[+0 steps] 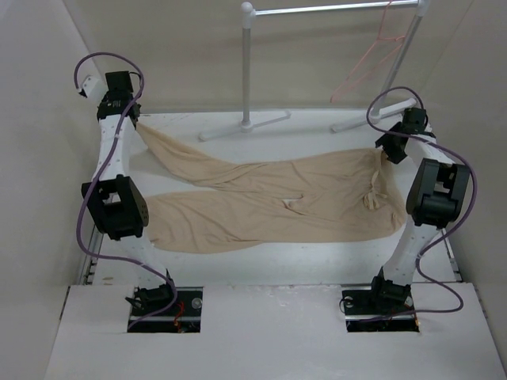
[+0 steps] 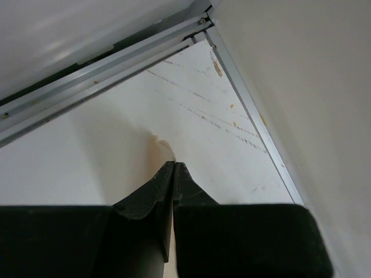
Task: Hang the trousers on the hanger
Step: Flatten out the trousers at the center of the board.
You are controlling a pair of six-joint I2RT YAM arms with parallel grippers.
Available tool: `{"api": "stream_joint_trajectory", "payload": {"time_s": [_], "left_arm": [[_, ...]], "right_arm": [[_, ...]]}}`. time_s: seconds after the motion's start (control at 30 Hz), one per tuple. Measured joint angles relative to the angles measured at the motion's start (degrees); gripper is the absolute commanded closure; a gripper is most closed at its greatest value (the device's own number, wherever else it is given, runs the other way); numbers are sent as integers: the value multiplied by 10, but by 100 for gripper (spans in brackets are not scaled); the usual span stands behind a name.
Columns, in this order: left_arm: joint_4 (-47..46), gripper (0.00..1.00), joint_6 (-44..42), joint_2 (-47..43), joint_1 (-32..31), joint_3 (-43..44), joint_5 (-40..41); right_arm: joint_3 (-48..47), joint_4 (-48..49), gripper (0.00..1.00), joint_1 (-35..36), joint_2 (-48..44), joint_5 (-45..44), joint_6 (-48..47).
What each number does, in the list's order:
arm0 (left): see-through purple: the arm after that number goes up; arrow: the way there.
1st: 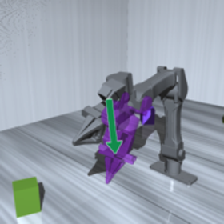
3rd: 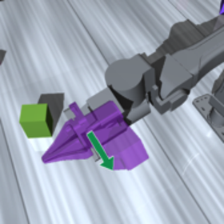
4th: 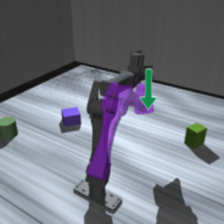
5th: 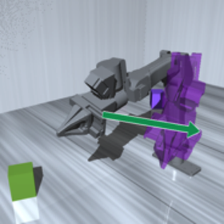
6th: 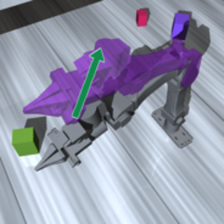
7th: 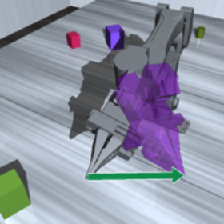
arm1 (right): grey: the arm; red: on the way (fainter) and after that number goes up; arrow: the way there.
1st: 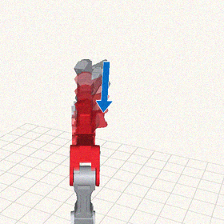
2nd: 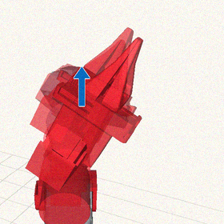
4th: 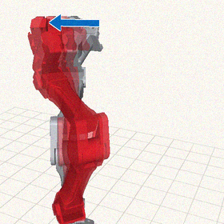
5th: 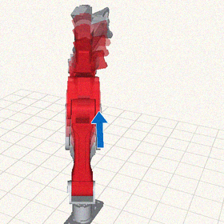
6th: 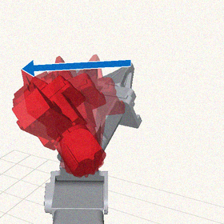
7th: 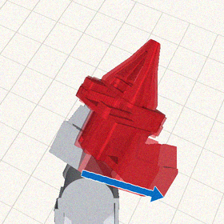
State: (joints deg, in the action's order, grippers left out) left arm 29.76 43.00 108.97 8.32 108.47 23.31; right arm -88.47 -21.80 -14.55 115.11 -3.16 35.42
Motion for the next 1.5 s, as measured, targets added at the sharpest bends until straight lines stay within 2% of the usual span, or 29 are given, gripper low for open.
{"api": "stream_joint_trajectory", "payload": {"time_s": [0.1,0.17,0.23,0.27,0.37,0.53,0.7,0.83,1.03,1.2,1.5], "left_arm": [[0,100,2,15,17,3,-5],[1,100,4,37,26,12,-8],[2,100,4,59,34,19,-10],[3,100,5,68,37,19,-12],[20,100,6,81,42,19,-19],[27,100,6,62,47,19,-24],[39,100,6,41,63,46,-26],[57,100,10,75,75,128,-34],[73,100,20,208,83,265,-56],[77,100,28,279,80,272,-63],[19,99,37,302,75,293,-62]], "right_arm": [[-7,-19,49,0,23,17,-6],[-18,-29,82,0,35,24,-11],[-31,-31,94,0,44,28,-11],[-32,-30,96,0,45,28,-10],[-3,-11,97,0,21,9,-2],[113,16,97,-26,-107,-21,41],[126,63,97,-92,-172,-24,75],[122,83,96,-101,-160,-23,89],[117,88,95,-91,-123,-9,95],[98,81,94,-90,-97,-7,94],[-20,57,93,-84,-10,-12,89]]}}
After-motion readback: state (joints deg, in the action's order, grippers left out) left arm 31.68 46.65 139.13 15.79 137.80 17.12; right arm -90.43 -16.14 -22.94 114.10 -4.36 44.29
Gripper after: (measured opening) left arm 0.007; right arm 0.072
